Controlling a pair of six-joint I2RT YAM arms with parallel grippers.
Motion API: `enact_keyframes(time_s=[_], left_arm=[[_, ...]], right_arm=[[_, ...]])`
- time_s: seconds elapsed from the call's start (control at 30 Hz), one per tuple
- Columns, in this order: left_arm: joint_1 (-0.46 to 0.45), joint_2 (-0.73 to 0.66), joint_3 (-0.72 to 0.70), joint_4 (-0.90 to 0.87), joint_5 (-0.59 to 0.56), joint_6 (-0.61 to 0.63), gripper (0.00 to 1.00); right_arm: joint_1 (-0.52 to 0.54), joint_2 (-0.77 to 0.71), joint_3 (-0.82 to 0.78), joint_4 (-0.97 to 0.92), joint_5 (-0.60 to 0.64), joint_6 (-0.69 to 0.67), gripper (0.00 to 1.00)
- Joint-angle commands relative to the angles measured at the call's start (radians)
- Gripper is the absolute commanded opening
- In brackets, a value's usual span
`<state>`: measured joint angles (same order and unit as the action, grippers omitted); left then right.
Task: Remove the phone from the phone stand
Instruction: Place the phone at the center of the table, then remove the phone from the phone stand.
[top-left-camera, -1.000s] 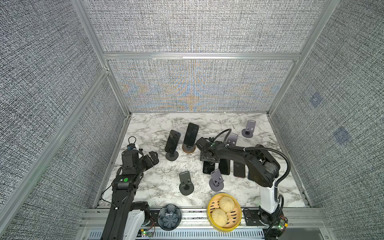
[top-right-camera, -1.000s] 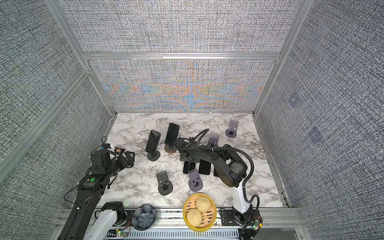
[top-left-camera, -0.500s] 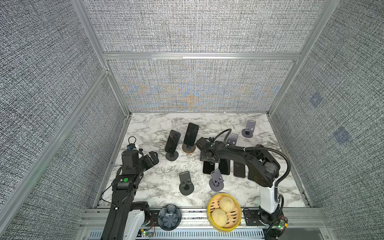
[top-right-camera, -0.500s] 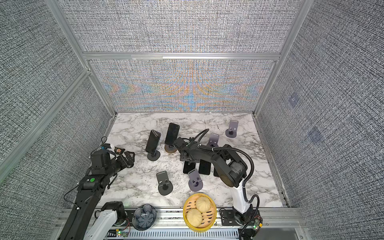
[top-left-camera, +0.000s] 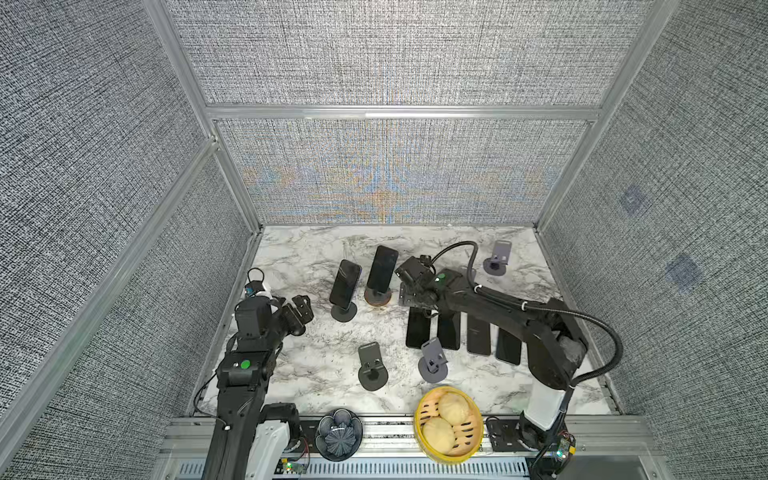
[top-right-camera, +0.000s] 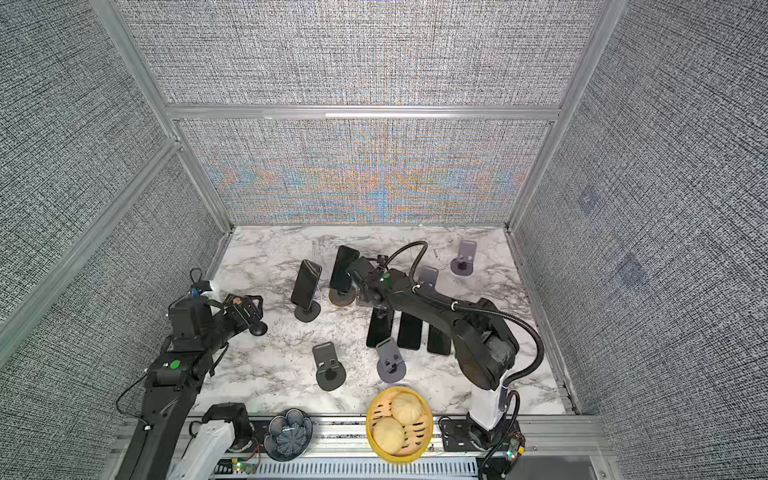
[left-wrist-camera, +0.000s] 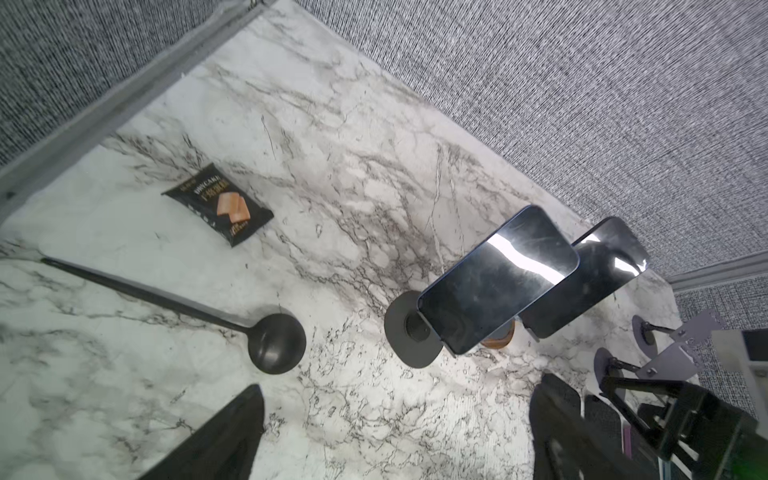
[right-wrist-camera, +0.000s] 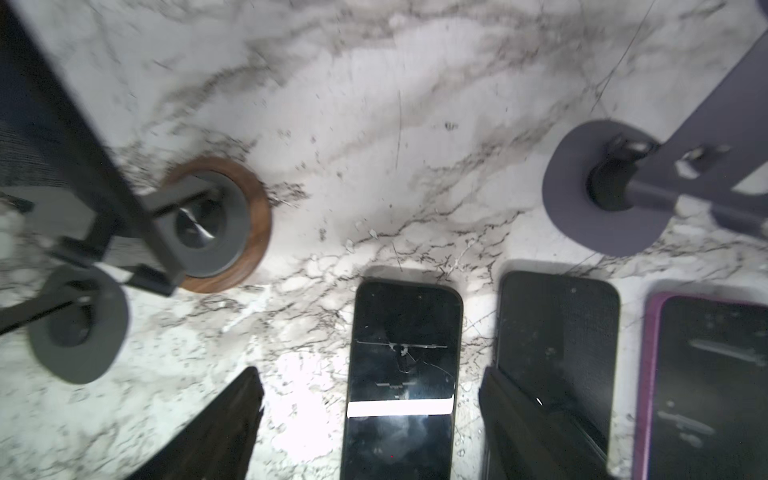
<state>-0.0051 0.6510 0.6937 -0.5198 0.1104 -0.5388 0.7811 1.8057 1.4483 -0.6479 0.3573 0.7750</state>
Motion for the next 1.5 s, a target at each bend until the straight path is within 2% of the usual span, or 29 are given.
enact_keyframes(time_s=[0.0,0.13,0.3,0.5,0.63,0.87,1.17,1.33,1.47], left_arm=[[0.000,-0.009,0.019,0.054,0.009,0.041,1.00],[-0.001,0.028,0.053,0.091,0.107,0.105,1.00],[-0.001,0.124,0.124,0.082,0.226,0.160,0.99],[0.000,0.246,0.200,0.076,0.285,0.163,0.99],[-0.005,0.328,0.247,0.087,0.367,0.156,0.99],[-0.055,0.398,0.302,0.071,0.343,0.175,1.00],[-0.116,0.476,0.351,0.039,0.281,0.233,0.99],[-0.139,0.567,0.434,-0.060,0.284,0.331,1.00],[-0.144,0.621,0.472,-0.112,0.307,0.407,1.00]], right_arm=[[-0.001,-0.056,0.026,-0.039,0.037,-0.072,0.85],[-0.008,-0.171,0.004,-0.007,0.035,-0.161,0.86],[-0.024,-0.329,-0.100,0.087,0.015,-0.278,0.89],[-0.031,-0.491,-0.217,0.146,0.014,-0.377,0.96],[-0.036,-0.584,-0.349,0.239,0.022,-0.436,0.99],[-0.059,-0.717,-0.562,0.375,0.020,-0.452,0.99],[-0.163,-0.724,-0.641,0.406,-0.126,-0.435,0.99],[-0.237,-0.719,-0.691,0.457,-0.228,-0.409,0.99],[-0.262,-0.715,-0.714,0.484,-0.255,-0.399,0.99]])
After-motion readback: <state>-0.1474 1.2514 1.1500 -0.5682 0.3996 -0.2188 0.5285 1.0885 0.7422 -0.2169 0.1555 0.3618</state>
